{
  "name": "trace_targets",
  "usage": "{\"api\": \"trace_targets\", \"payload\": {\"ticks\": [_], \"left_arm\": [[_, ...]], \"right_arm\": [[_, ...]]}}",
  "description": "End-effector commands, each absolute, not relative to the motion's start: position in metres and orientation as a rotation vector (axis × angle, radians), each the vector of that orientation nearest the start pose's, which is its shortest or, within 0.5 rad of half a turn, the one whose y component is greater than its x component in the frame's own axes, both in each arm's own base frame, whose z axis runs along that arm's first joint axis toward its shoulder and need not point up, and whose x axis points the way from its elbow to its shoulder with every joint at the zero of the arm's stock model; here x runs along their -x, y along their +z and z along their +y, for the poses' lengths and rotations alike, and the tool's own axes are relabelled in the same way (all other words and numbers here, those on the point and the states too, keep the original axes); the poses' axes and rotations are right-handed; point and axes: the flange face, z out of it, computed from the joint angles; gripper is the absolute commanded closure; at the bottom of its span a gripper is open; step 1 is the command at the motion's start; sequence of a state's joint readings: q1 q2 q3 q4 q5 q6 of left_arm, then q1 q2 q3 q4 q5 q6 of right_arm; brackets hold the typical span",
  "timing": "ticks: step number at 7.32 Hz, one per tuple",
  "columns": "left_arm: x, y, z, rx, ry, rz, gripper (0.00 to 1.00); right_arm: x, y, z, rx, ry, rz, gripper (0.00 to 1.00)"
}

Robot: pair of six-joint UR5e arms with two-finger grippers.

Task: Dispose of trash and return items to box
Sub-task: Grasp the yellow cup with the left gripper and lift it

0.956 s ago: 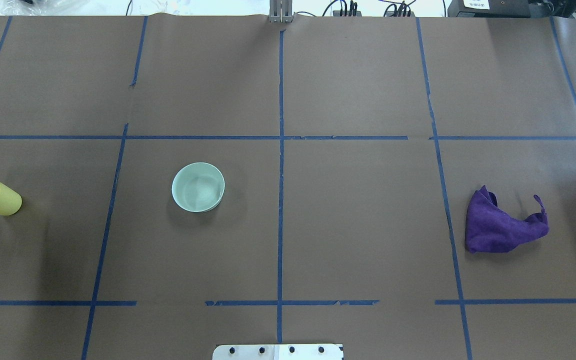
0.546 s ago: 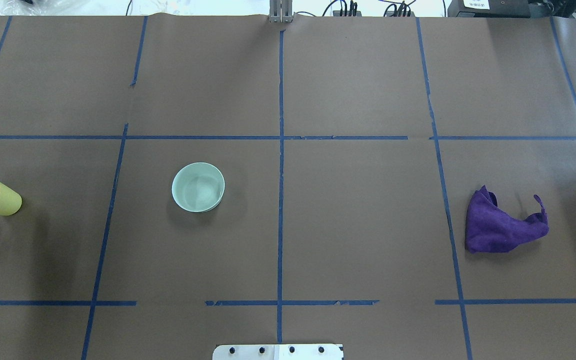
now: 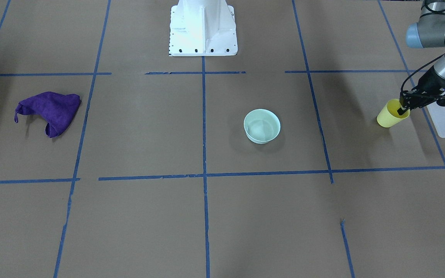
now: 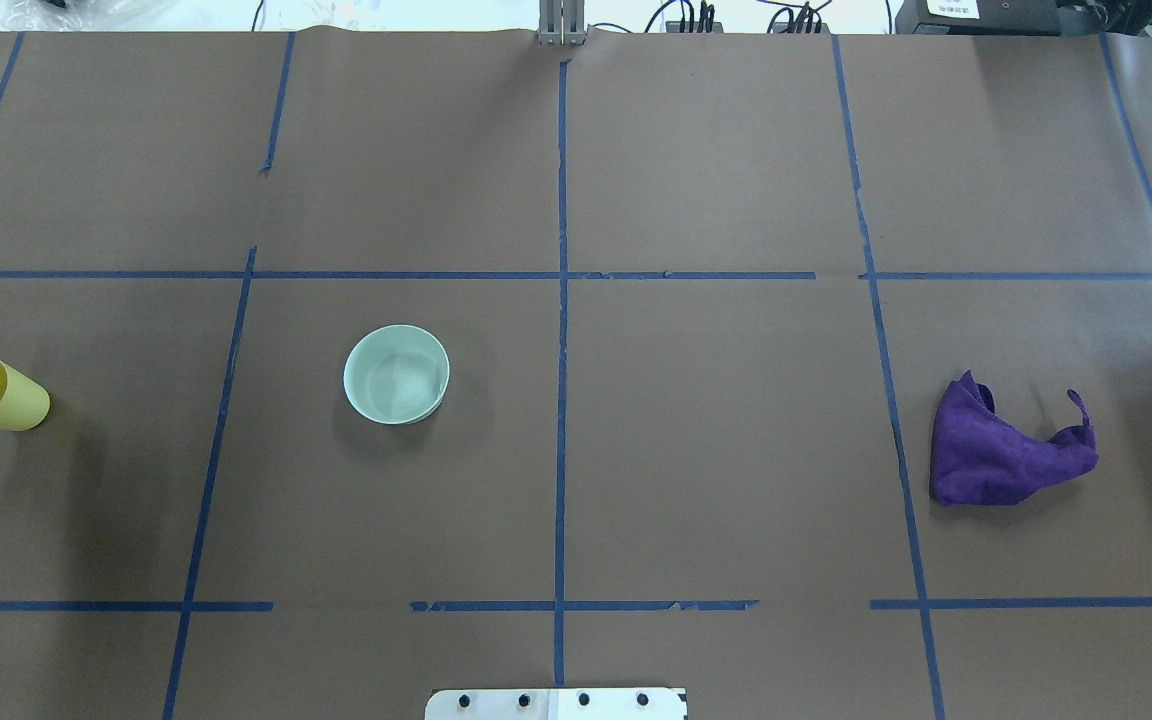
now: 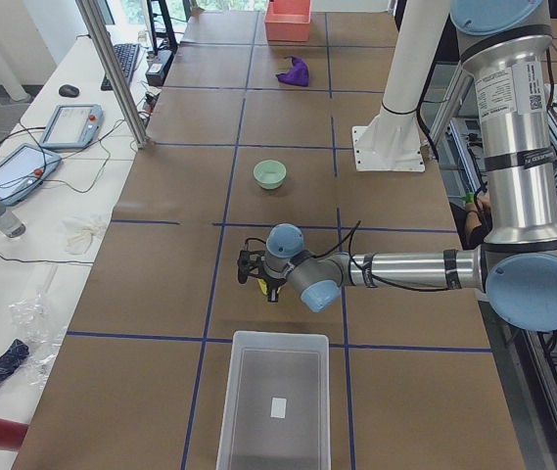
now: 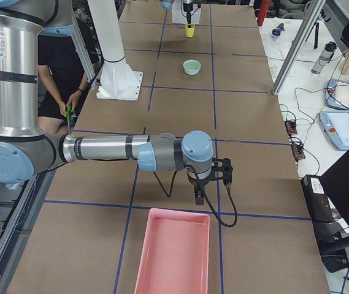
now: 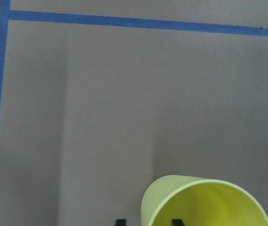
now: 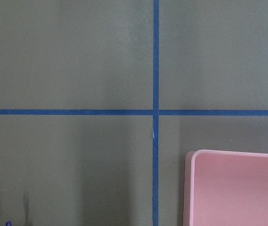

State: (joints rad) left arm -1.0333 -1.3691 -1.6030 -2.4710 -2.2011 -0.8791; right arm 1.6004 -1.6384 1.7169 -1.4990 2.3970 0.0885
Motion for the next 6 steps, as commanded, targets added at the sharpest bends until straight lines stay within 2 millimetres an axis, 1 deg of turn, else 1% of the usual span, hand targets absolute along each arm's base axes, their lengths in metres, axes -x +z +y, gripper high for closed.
{"api": "trace_targets", "payload": {"ticks": [1, 2, 3, 4, 5, 6], "left_arm": [[-0.154, 0.605, -0.41, -0.153, -0.097, 0.937, 1.0], [-0.156, 0.574, -0.413, -0.11, -0.099, 0.936, 1.0], [-0.156, 0.546, -0.412, -0.064, -0.109, 0.914, 1.0], [-0.157, 0.52, -0.413, -0.053, -0.114, 0.906, 1.0], [-0.156, 0.507, -0.412, -0.059, -0.112, 0.91, 1.0], [-0.152, 0.497, -0.416, -0.066, -0.12, 0.909, 1.0]], "right_arm": [[-0.059, 0.601, -0.478, -0.125, 0.01, -0.819, 0.0], [-0.053, 0.599, -0.479, -0.123, -0.003, -0.827, 0.0], [-0.031, 0.598, -0.482, -0.093, -0.012, -0.831, 0.0], [-0.004, 0.574, -0.48, -0.054, 0.064, -0.834, 0.0], [0.016, 0.56, -0.479, -0.037, 0.077, -0.83, 0.0], [0.034, 0.547, -0.478, -0.049, 0.091, -0.851, 0.0]]}}
